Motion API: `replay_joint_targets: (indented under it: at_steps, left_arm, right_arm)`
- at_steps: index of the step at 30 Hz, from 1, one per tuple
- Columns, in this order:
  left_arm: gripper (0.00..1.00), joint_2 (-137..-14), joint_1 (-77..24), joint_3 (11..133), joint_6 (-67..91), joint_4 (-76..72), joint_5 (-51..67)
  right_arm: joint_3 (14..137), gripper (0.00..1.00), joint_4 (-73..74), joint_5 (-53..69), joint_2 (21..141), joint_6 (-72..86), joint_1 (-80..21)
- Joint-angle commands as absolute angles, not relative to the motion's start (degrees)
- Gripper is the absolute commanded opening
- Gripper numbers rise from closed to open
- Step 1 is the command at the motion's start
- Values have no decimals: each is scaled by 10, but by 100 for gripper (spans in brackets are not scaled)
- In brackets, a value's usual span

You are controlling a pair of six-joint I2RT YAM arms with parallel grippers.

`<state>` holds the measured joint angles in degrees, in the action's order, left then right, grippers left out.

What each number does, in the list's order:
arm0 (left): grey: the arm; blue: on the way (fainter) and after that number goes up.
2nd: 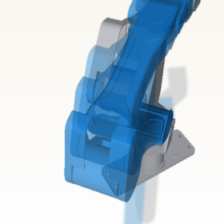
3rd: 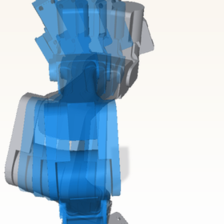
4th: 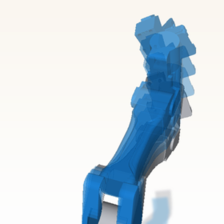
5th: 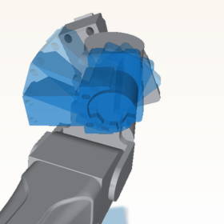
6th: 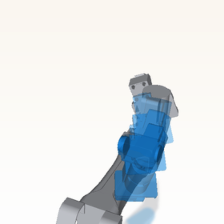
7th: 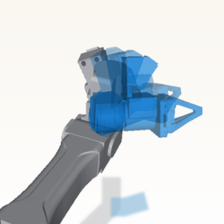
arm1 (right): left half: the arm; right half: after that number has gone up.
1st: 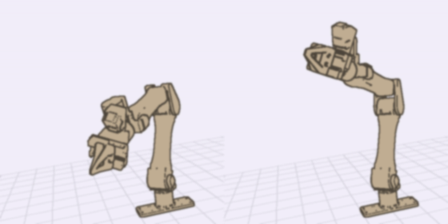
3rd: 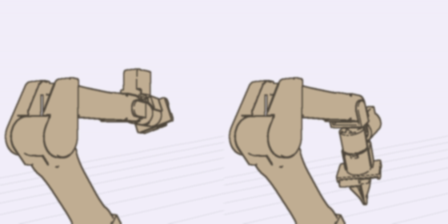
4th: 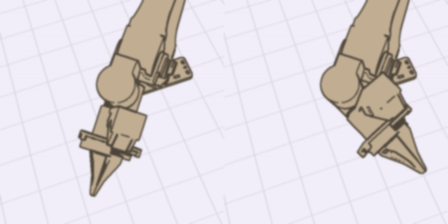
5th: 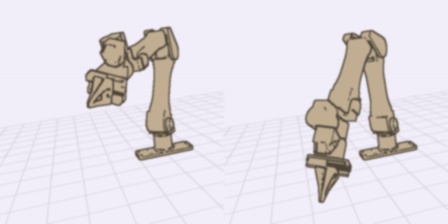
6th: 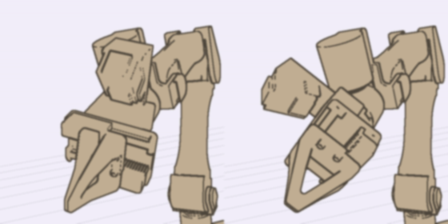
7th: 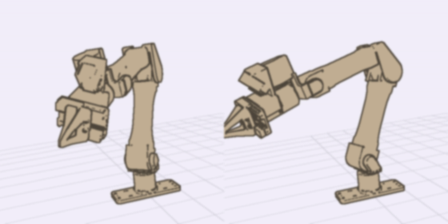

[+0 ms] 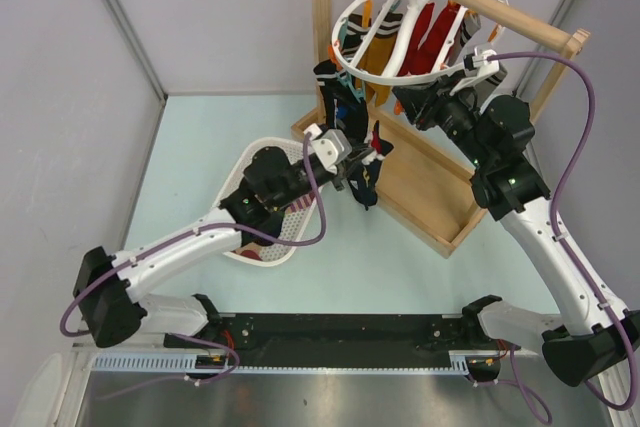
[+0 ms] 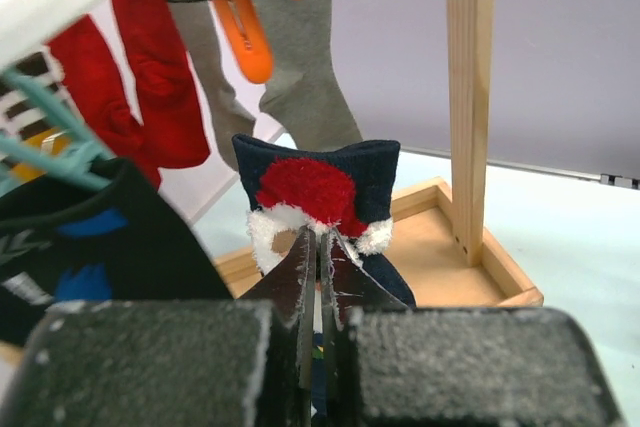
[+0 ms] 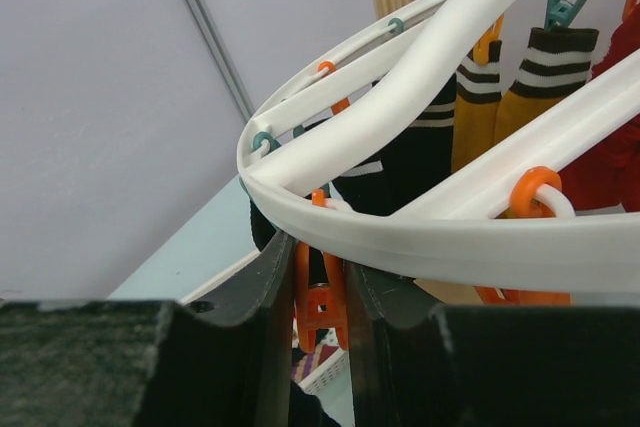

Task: Clip the socks to the hanger
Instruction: Pick up the sock from the bin, then clamp the sock onto the hanger.

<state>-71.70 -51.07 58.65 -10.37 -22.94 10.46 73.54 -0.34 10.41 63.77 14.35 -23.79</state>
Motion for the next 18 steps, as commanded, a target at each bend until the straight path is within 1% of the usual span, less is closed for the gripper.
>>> replay_joint_targets:
  at_steps: [1, 11, 18]
  left_arm:
    - [0, -769, -517, 637, -84, -317, 116]
    - [0, -826, -516, 689, -54, -312, 54]
    - [0, -851, -503, 721, -11, -286, 66]
  right_arm:
    - [759, 8, -32, 115, 621, 151, -236]
    - [759, 7, -22, 117, 613, 147, -232]
    - [759, 7, -20, 122, 614, 145, -231]
